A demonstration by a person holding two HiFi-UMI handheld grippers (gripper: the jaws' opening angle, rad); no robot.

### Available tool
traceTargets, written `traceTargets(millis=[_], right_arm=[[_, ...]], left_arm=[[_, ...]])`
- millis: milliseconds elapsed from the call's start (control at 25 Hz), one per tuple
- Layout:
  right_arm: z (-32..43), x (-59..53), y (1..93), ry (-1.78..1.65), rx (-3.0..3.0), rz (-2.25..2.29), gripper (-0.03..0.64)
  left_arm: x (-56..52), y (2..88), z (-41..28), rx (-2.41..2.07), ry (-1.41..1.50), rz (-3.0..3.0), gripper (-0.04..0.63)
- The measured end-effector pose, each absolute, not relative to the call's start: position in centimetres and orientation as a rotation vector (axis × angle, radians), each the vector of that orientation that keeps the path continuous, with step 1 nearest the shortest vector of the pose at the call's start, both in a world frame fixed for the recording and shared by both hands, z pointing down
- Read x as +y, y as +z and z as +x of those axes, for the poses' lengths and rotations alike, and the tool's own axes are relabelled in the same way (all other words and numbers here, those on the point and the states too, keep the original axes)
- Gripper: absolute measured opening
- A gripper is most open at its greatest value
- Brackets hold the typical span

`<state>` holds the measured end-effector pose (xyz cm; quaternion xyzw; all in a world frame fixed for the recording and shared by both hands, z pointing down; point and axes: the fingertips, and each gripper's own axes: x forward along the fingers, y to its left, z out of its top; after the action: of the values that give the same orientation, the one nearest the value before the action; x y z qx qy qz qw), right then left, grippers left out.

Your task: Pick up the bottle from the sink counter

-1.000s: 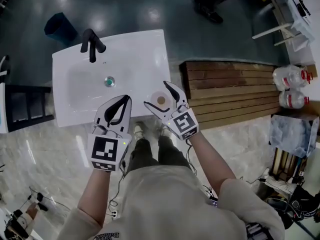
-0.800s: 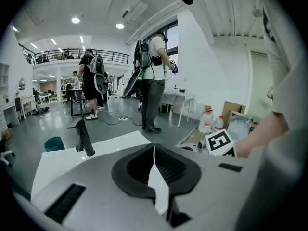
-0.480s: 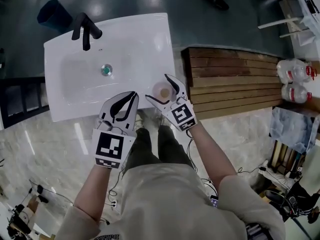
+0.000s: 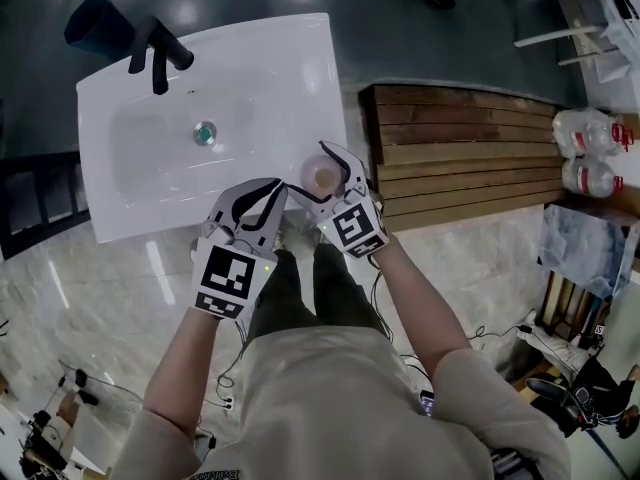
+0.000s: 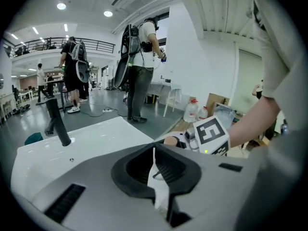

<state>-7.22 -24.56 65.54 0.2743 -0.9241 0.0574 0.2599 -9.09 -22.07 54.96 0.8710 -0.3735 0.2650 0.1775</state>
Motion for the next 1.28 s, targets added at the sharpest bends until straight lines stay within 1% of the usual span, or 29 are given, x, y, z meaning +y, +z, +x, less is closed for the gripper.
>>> traceTargets(millis=[160, 200, 240, 280, 360, 400, 560, 720, 760, 920, 1000, 1040, 1280], right_arm=[[-7.5, -24.1, 65.8, 0.149, -2.515, 0.667, 0.367], [-7.6, -24.0, 65.8, 0.147, -2.517, 0.653, 0.367], [-7.6, -23.9, 65.9, 0.145, -2.519, 0.642, 0.367], [-7.6, -23.9, 65.9, 0.143, -2.52, 0.635, 0.367], [-7.7, -24.0, 65.9, 0.136, -2.521, 0.624, 0.367], [-7.7, -24.0, 65.9, 0.133, -2.522, 0.617, 0.367], [-7.9, -23.2, 66.1, 0.132, -2.526, 0.576, 0.367], [-7.7, -23.1, 65.9, 0.126, -2.531, 0.553, 0.367], [-7.6, -23.1, 65.8, 0.128, -2.532, 0.544, 0.367], [-7.4, -22.6, 65.8, 0.114, -2.542, 0.48, 0.367], [-7.6, -22.3, 65.8, 0.098, -2.545, 0.447, 0.367], [-7.7, -22.2, 65.8, 0.094, -2.546, 0.436, 0.366], [-7.7, -21.9, 66.0, 0.088, -2.538, 0.412, 0.367]], left_arm=[[-21.5, 56.7, -7.2, -0.867, 0.695, 2.496, 0.02], [-21.5, 57.1, -6.8, -0.839, 0.713, 2.528, 0.058], [-21.5, 57.4, -6.3, -0.807, 0.743, 2.567, 0.113], [-21.5, 57.9, -5.8, -0.769, 0.77, 2.601, 0.154], [-21.4, 58.6, -4.8, -0.68, 0.781, 2.638, 0.211], [-21.4, 58.8, -4.3, -0.648, 0.766, 2.643, 0.227], [-21.6, 59.6, -3.5, -0.62, 0.708, 2.633, 0.227], [-21.5, 60.3, -2.4, -0.583, 0.718, 2.635, 0.227], [-21.4, 60.3, -2.2, -0.577, 0.712, 2.639, 0.216], [-21.4, 60.3, -1.8, -0.566, 0.635, 2.627, 0.215], [-21.5, 60.2, -1.8, -0.57, 0.578, 2.611, 0.195], [-21.6, 60.2, -1.8, -0.572, 0.567, 2.611, 0.195], [-21.4, 60.4, -1.3, -0.567, 0.606, 2.668, 0.172]])
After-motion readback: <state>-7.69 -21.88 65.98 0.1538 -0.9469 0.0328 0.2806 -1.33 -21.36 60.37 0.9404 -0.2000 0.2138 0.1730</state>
